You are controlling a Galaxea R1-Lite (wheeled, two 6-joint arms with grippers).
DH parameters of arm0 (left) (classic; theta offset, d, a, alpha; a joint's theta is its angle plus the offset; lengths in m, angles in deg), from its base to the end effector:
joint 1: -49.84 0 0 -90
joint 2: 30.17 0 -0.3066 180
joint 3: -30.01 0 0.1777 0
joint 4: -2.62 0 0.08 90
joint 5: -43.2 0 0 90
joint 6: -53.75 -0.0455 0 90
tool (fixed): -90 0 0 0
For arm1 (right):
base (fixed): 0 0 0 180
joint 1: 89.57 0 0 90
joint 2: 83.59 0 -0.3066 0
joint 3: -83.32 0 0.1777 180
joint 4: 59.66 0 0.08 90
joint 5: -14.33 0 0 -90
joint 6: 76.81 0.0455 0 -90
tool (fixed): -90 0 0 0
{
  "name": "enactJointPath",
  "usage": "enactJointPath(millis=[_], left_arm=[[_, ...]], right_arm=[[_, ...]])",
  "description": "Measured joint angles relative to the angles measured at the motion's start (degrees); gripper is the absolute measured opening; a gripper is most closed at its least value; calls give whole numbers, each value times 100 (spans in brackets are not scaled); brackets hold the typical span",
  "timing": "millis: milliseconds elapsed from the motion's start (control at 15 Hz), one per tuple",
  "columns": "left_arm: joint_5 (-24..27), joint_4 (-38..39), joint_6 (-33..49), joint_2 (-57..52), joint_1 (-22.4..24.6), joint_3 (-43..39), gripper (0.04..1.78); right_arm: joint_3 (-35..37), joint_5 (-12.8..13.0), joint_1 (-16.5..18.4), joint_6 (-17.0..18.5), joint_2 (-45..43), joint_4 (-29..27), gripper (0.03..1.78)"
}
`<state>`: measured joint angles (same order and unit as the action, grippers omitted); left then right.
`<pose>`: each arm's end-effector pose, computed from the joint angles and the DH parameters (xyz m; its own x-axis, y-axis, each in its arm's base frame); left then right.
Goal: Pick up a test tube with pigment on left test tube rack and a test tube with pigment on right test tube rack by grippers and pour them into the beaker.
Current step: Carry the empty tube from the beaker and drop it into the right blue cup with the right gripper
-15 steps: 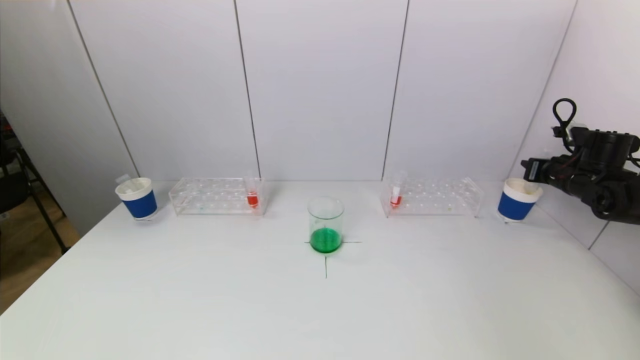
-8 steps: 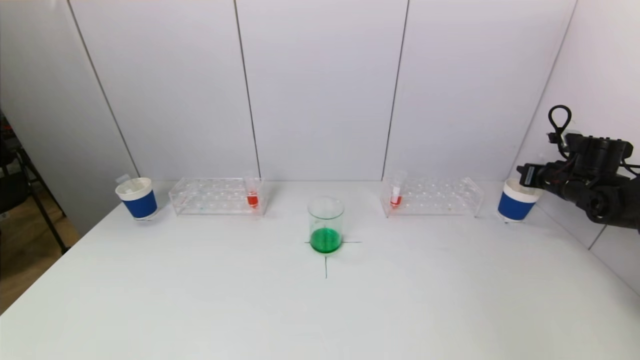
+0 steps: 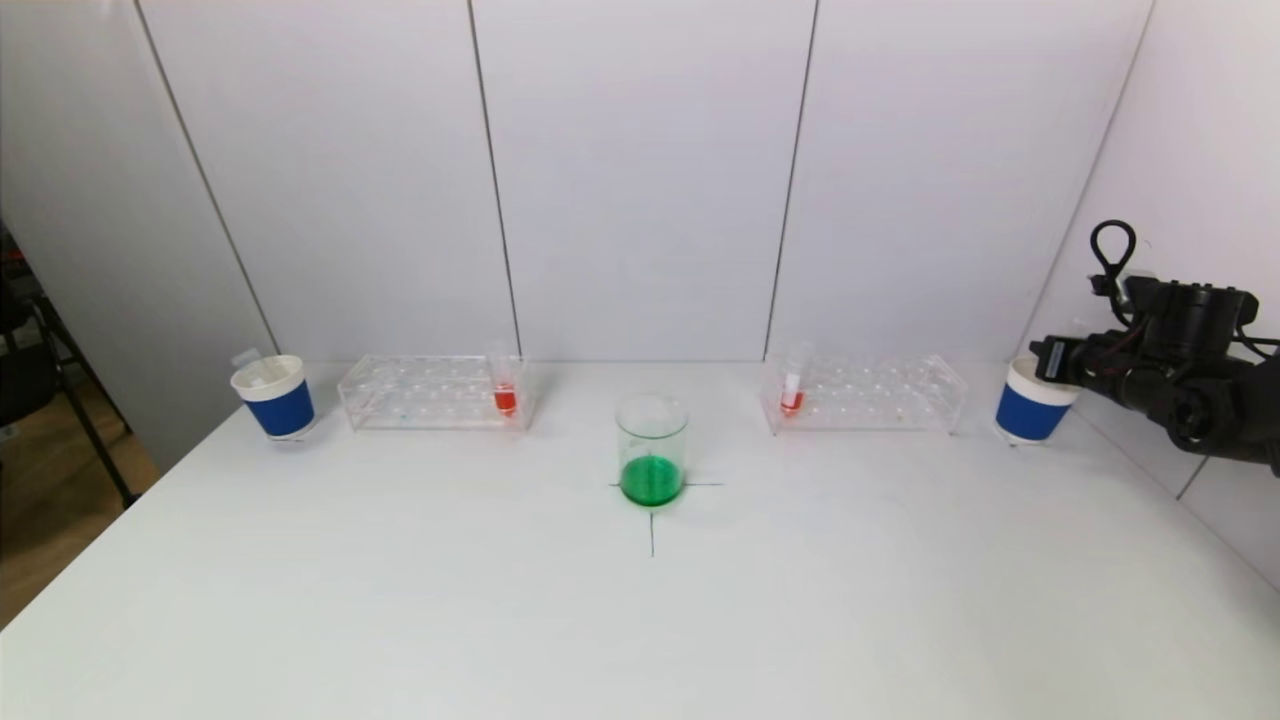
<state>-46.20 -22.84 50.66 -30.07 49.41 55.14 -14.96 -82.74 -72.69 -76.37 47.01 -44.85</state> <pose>-0.0201 -0.0003 0.0748 0.9998 -0.0180 -0.0075 0.0184 0.9984 0.0538 0.4505 -0.1308 0.1001 0.9414 -0.1570 -0.2986 0.1780 0.9830 0.0444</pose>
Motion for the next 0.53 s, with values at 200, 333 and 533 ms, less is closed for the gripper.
enactJointPath(millis=[200,333,533], left_arm=[[-5,0,2,0,0,0,176],[-2,0,2,0,0,0,176],[-5,0,4,0,0,0,176]], right_arm=[[11,0,0,9,7,0,55],[38,5,-16,20,11,-2,55],[66,2,-27,11,18,68,60]])
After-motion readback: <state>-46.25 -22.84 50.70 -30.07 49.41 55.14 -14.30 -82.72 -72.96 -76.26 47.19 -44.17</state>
